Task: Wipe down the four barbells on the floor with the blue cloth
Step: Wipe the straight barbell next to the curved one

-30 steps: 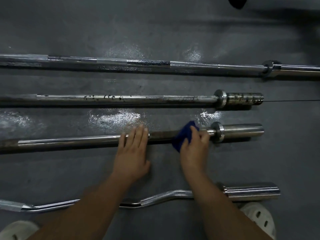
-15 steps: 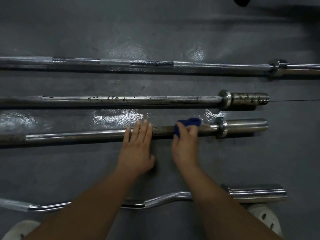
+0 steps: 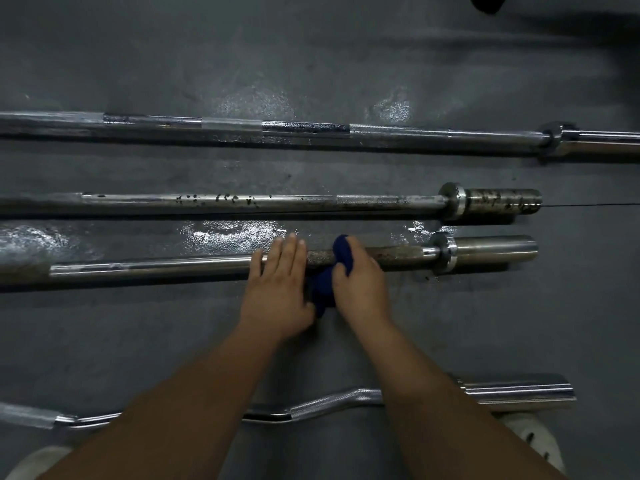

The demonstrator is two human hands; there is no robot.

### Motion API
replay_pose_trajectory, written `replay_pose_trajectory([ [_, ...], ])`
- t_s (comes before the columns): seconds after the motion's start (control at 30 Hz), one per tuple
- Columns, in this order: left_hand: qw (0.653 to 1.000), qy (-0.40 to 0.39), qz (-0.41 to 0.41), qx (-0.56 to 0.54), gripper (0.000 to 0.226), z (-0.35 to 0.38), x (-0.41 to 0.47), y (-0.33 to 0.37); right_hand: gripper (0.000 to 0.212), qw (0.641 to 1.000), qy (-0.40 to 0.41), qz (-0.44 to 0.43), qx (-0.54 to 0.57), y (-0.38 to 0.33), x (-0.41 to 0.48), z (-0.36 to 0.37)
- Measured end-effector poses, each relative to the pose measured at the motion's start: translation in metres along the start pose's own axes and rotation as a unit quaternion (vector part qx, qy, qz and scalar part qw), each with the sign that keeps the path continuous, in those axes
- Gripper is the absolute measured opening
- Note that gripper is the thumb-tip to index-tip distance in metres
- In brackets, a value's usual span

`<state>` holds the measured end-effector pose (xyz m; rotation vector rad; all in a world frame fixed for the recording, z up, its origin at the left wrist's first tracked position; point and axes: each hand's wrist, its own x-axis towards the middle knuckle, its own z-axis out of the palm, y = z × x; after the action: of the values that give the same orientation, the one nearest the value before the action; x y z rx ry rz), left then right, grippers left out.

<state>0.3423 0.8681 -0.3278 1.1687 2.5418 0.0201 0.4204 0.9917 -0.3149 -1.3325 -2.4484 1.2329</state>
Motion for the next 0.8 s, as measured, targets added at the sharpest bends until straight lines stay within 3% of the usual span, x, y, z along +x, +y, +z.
replay_pose_trajectory([
  [0.07,1.000,0.006,0.006,0.000,0.107,0.000,-0.001,-0.002,0.046,0.999,-0.002,0.000,-0.033,0.006,0.008,-0.014],
  [0.17,1.000,0.004,0.007,0.006,0.108,0.002,-0.004,-0.001,0.035,0.994,0.084,0.062,-0.032,0.020,0.004,-0.034],
  [0.33,1.000,0.014,0.007,0.014,0.108,0.008,-0.014,0.001,0.038,0.998,-0.031,0.013,-0.060,-0.010,-0.005,-0.012],
  [0.47,1.000,0.012,0.009,0.007,0.107,0.008,-0.020,0.001,0.041,0.989,0.074,0.107,-0.067,0.013,0.007,-0.042],
  [0.53,1.000,0.018,0.008,0.008,0.108,0.010,-0.024,0.003,0.044,0.989,0.047,0.129,-0.061,0.017,-0.005,-0.040],
  [0.7,0.999,0.034,0.018,-0.006,0.107,0.019,-0.041,0.007,0.039,0.998,-0.043,0.041,-0.032,0.001,-0.010,-0.010],
  [0.8,0.999,0.030,0.025,-0.008,0.108,0.021,-0.050,0.006,0.041,0.995,0.075,0.060,-0.034,0.024,-0.003,-0.034],
])
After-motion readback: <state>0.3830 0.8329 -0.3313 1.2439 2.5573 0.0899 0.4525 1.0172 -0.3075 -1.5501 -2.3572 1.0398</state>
